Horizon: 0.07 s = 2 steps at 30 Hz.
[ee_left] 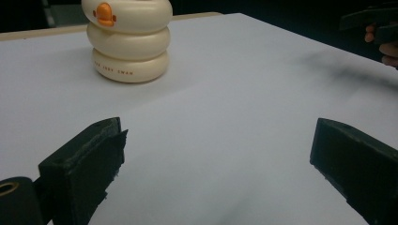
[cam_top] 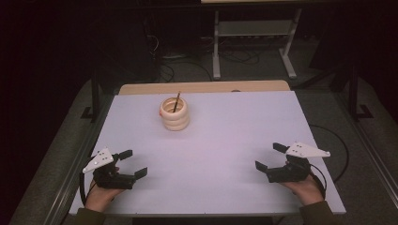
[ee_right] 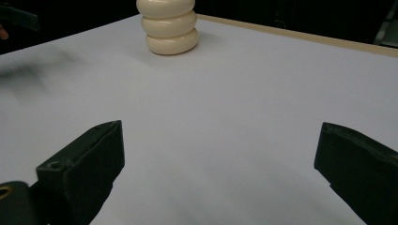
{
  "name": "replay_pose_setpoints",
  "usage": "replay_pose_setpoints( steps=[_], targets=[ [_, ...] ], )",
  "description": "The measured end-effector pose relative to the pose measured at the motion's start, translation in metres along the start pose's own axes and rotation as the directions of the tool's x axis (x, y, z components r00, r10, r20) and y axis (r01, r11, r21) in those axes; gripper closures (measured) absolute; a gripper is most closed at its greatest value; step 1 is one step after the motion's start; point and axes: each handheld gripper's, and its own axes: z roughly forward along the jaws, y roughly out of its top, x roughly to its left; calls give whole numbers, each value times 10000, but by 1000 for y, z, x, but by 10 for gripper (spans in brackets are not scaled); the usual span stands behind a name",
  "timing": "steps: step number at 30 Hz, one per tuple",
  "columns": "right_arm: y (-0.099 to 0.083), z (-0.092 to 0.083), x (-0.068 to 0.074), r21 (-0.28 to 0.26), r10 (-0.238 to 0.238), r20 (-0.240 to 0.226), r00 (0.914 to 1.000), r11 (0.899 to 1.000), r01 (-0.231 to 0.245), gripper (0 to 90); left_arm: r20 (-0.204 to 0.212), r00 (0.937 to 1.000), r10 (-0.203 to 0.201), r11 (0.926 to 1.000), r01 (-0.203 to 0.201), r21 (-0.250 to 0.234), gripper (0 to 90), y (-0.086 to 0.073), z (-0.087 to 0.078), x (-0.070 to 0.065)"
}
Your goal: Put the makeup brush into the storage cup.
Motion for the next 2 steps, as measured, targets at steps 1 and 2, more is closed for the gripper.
replay_pose_setpoints(
  steps=[1, 2],
  targets=[
    [0, 0, 0, -10, 13, 2, 10000, 10000, -13, 13, 13, 10000, 15, 10000, -15, -1, 28, 0, 0, 0],
    [0, 0, 0, -11, -23, -2, 10000, 10000, 23, 13, 22, 10000, 9, 10000, -9, -13, 28, 0, 0, 0]
  ],
)
